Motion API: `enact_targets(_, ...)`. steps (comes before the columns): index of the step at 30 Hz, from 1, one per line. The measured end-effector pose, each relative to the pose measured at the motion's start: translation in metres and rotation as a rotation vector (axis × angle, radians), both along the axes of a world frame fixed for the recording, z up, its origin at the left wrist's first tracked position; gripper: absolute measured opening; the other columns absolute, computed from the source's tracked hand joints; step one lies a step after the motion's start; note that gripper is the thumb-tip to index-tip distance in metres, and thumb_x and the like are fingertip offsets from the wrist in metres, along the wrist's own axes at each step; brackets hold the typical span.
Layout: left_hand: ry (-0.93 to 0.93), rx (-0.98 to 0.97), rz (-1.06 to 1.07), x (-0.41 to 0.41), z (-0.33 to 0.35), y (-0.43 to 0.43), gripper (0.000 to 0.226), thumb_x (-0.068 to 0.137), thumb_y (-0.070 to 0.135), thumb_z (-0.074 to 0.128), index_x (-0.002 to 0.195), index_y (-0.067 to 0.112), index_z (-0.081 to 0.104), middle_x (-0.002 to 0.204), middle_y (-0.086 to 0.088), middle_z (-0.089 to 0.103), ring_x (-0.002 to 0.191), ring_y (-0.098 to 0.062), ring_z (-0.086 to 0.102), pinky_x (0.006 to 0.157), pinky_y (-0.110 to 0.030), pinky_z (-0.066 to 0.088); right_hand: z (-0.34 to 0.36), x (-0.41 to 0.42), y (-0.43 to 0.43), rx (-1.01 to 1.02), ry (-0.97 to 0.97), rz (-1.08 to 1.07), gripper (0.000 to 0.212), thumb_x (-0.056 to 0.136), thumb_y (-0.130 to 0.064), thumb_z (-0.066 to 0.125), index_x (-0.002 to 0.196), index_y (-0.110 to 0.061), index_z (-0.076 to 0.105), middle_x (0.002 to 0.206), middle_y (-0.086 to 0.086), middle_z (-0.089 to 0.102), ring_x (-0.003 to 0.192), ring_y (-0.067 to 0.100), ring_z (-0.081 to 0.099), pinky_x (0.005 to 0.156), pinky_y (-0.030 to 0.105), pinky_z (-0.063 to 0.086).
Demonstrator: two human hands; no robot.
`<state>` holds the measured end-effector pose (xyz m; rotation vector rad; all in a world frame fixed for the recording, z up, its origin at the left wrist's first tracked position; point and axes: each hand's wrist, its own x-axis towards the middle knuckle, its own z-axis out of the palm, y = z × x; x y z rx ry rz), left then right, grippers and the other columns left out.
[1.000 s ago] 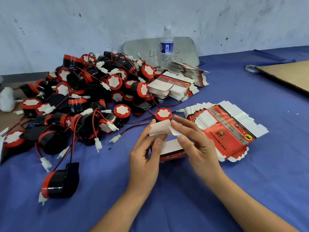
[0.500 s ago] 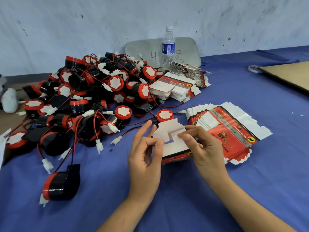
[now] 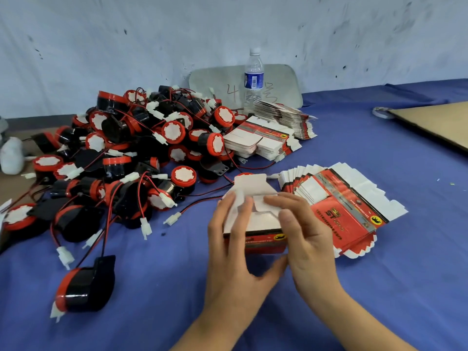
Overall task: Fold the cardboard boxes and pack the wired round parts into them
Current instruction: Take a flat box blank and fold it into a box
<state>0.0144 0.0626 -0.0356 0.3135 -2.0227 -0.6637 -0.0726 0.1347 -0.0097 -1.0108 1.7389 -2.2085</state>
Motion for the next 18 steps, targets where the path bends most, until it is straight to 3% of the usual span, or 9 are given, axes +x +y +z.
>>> enact_targets(2,0.041,0.01,0.033,0.001,0.003,-0.003,0.081,0.076,0.05,0.072,0.142,0.027,0.031,0.147,0.004,0.026,0.14,-0.003,0.027,0.103,-0.006,0.031,0.0,0.002,0.001,0.026,0.061,0.05,0.023,0.085,-0.039,0.054,0.099,-0.032,0.071,0.114,-0.007,0.063,0.115,0.008,0.058,0.089,0.011,0.042)
enact_targets(5,0.1,-0.048,0.034,0.003,0.004,-0.008,0.071,0.073,0.043,0.074,0.129,0.018,0.038,0.139,-0.001,0.035,0.133,-0.017,0.038,0.104,-0.018,0.038,0.001,0.0,0.002,0.043,0.099,0.083,0.023,0.086,-0.038,0.054,0.101,-0.031,0.07,0.113,-0.013,0.062,0.117,0.006,0.056,0.092,0.014,0.042)
enact_targets(8,0.052,-0.112,0.047,0.006,0.007,-0.01,0.059,0.076,0.047,0.068,0.125,0.024,0.046,0.133,0.004,0.04,0.125,-0.019,0.045,0.095,-0.029,0.047,0.002,-0.002,0.003,0.03,0.188,0.067,0.019,0.087,-0.031,0.053,0.095,-0.024,0.069,0.114,-0.003,0.061,0.114,0.002,0.057,0.088,0.009,0.042)
enact_targets(10,0.028,-0.151,0.05,0.008,0.008,-0.01,0.047,0.08,0.051,0.065,0.119,0.029,0.051,0.131,0.007,0.042,0.124,-0.018,0.046,0.092,-0.03,0.049,0.004,-0.001,0.004,0.008,0.19,0.079,0.019,0.086,-0.03,0.053,0.085,-0.021,0.069,0.111,-0.005,0.062,0.104,-0.002,0.06,0.081,0.007,0.043)
enact_targets(13,0.037,-0.215,-0.001,0.008,0.008,-0.012,0.038,0.086,0.051,0.061,0.115,0.027,0.054,0.129,0.007,0.044,0.126,-0.018,0.042,0.099,-0.028,0.046,0.011,-0.006,0.006,-0.017,-0.034,0.122,0.021,0.08,-0.037,0.053,0.068,-0.023,0.062,0.091,-0.012,0.068,0.081,0.003,0.063,0.065,0.014,0.046)
enact_targets(15,0.028,-0.312,-0.049,0.008,0.008,-0.015,0.038,0.085,0.046,0.065,0.113,0.025,0.054,0.126,0.005,0.046,0.125,-0.019,0.04,0.107,-0.024,0.037,0.018,-0.016,0.008,-0.036,-0.352,0.272,0.022,0.077,-0.047,0.058,0.077,-0.026,0.062,0.078,-0.004,0.064,0.075,0.016,0.059,0.06,0.027,0.044)
enact_targets(16,0.022,-0.362,-0.075,0.008,0.008,-0.017,0.038,0.084,0.046,0.065,0.112,0.023,0.054,0.125,0.004,0.046,0.125,-0.021,0.041,0.108,-0.023,0.035,0.022,-0.021,0.01,-0.023,-0.433,0.369,0.032,0.076,-0.057,0.06,0.088,-0.027,0.064,0.076,0.0,0.061,0.074,0.021,0.057,0.061,0.03,0.043)
enact_targets(18,0.026,-0.418,-0.137,0.008,0.01,-0.02,0.037,0.085,0.047,0.065,0.11,0.021,0.055,0.123,0.003,0.047,0.123,-0.025,0.043,0.106,-0.026,0.037,0.025,-0.029,0.013,0.042,-0.423,0.563,0.056,0.07,-0.072,0.062,0.099,-0.024,0.067,0.08,0.003,0.061,0.077,0.022,0.059,0.063,0.031,0.047)
